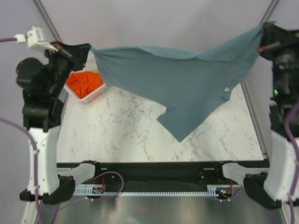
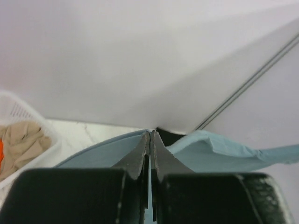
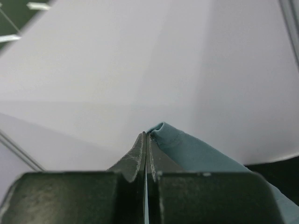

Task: Fold and stack the t-shirts
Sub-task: Flatten the tshirt out

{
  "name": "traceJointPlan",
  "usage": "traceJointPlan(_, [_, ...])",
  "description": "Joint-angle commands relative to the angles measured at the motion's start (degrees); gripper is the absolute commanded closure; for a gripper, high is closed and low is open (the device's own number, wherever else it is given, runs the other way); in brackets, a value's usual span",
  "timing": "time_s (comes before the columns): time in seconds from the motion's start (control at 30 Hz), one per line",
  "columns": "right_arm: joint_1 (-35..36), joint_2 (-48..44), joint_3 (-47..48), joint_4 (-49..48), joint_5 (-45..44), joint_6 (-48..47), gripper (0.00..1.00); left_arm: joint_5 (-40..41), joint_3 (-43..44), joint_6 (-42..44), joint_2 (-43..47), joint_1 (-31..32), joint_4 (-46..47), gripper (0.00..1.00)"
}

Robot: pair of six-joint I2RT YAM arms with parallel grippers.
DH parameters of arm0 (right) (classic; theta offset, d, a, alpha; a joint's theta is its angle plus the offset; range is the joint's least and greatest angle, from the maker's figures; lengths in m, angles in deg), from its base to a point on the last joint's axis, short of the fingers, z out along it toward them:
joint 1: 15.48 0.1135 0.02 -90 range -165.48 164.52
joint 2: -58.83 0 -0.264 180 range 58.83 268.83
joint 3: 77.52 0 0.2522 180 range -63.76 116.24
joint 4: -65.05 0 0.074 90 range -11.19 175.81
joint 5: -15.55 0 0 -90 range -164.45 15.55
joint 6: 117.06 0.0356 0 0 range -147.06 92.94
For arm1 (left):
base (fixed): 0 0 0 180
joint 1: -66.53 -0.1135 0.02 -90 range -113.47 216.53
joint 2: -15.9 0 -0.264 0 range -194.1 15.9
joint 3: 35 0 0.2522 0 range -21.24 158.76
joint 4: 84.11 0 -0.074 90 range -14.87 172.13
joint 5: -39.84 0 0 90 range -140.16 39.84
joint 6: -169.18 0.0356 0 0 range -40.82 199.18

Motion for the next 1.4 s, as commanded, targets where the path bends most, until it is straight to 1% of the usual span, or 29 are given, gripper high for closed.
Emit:
traceJointPlan(0.0, [-0.2,-10.3,3.3,7.3,-3.2,4.2,1.00,-2.1,2.2,-3.0,7.2,-0.1,2.5,0.98])
traceJointPlan(0.03, [-0.2,-12.2,3.5,8.4,-3.4,5.2,1.00,-2.1,2.1,-3.4,8.8,0.0,2.5,0.98])
traceJointPlan(0.07, [-0.1,-16.1,3.4,10.1,-3.5,6.1,1.00,-2.4,1.6,-3.6,10.3,0.0,2.4,0.98])
traceJointPlan(0.1, [-0.2,-17.8,3.4,10.7,-3.5,8.1,1.00,-2.3,1.3,-3.7,13.9,0.0,2.4,0.98])
traceJointPlan(0.17, [-0.2,-21.8,4.6,12.1,-2.2,10.1,1.00,-2.0,-0.3,-4.4,17.3,-0.1,2.4,0.98])
traceJointPlan(0.2, [-0.2,-22.8,5.4,12.3,-1.2,12.1,1.00,-2.1,-0.7,-4.6,20.2,0.0,2.4,0.98])
traceJointPlan(0.27, [-0.2,-24.4,7.8,12.1,0.9,14.5,1.00,-2.8,-0.7,-5.1,22.7,0.0,2.2,0.98])
traceJointPlan(0.3, [-0.2,-24.5,9.0,11.9,3.4,15.3,1.00,-3.3,-0.4,-5.1,23.5,-0.1,2.0,0.98])
traceJointPlan(0.4, [-0.1,-23.6,14.0,11.4,6.5,18.5,1.00,-4.2,4.5,-4.4,24.4,0.0,-0.5,0.98])
traceJointPlan(0.43, [0.0,-23.0,16.3,11.2,7.0,19.3,1.00,-3.9,7.3,-3.7,23.9,-0.1,-1.7,0.98])
traceJointPlan(0.53, [0.3,-20.6,18.7,10.0,7.2,19.7,1.00,-2.1,9.4,-1.9,22.6,-0.1,-2.3,0.98])
traceJointPlan(0.63, [1.6,-15.7,19.6,7.8,6.7,18.1,1.00,-0.6,10.2,-0.7,19.2,0.0,-2.7,0.98])
traceJointPlan(0.7, [2.8,-10.2,19.4,6.5,6.5,15.6,1.00,0.2,10.2,-0.1,15.1,0.0,-2.6,0.98])
traceJointPlan(0.73, [2.9,-8.4,17.7,6.0,7.5,14.7,1.00,0.7,9.9,0.6,13.6,0.0,-2.6,0.98])
traceJointPlan(0.77, [2.9,-4.8,15.9,3.5,8.4,13.8,1.00,1.6,9.3,1.1,12.0,0.0,-2.6,0.98])
traceJointPlan(0.8, [2.9,-3.0,13.9,2.1,9.1,12.9,1.00,2.2,8.8,1.7,8.0,0.0,-2.6,0.98])
traceJointPlan(0.83, [2.9,-1.2,9.9,1.1,10.2,12.2,1.00,3.0,7.2,3.5,6.3,0.0,-2.6,0.98])
traceJointPlan(0.87, [2.9,2.5,7.8,-1.3,10.7,11.5,1.00,5.1,5.9,4.1,4.4,0.0,-2.5,0.98])
traceJointPlan(0.9, [2.9,4.1,5.5,-2.8,10.9,9.8,1.00,6.4,4.9,4.6,1.5,-0.1,-2.4,0.98])
traceJointPlan(0.93, [2.9,5.8,0.5,-4.3,11.0,9.0,1.00,7.3,2.8,6.0,-0.1,0.0,-2.3,0.98])
traceJointPlan(0.97, [2.9,9.5,-5.0,-11.3,10.8,7.6,1.00,10.1,0.5,6.6,-2.6,0.0,-1.7,0.98])
traceJointPlan(1.03, [2.9,12.5,-11.4,-16.3,11.1,6.1,1.00,11.4,-2.8,7.2,-6.3,0.0,0.2,0.98])
traceJointPlan(1.07, [2.9,15.9,-12.9,-20.9,11.1,5.8,1.00,12.0,-4.4,7.3,-7.3,-0.1,1.9,0.98])
traceJointPlan(1.13, [2.9,20.0,-14.9,-25.2,13.9,5.2,1.00,12.5,-9.7,7.5,-9.0,-0.1,5.5,0.98])
traceJointPlan(1.17, [2.9,24.4,-16.0,-29.6,14.6,4.7,1.00,13.4,-10.9,7.6,-11.6,-0.1,8.8,0.98])
traceJointPlan(1.2, [2.9,26.7,-16.4,-31.4,15.2,4.4,1.00,14.2,-11.7,7.6,-13.2,-0.1,9.7,0.98])
traceJointPlan(1.23, [2.9,31.7,-16.3,-34.3,15.6,4.2,1.00,15.5,-12.2,7.9,-17.6,-0.1,11.2,0.98])
traceJointPlan(1.33, [2.9,39.8,-14.1,-36.6,17.6,3.3,1.00,17.5,-10.0,9.3,-25.0,-0.2,12.1,0.98])
traceJointPlan(1.37, [2.9,44.9,-12.3,-37.7,18.0,3.2,1.00,18.6,-9.0,9.6,-29.7,-0.3,12.4,0.98])
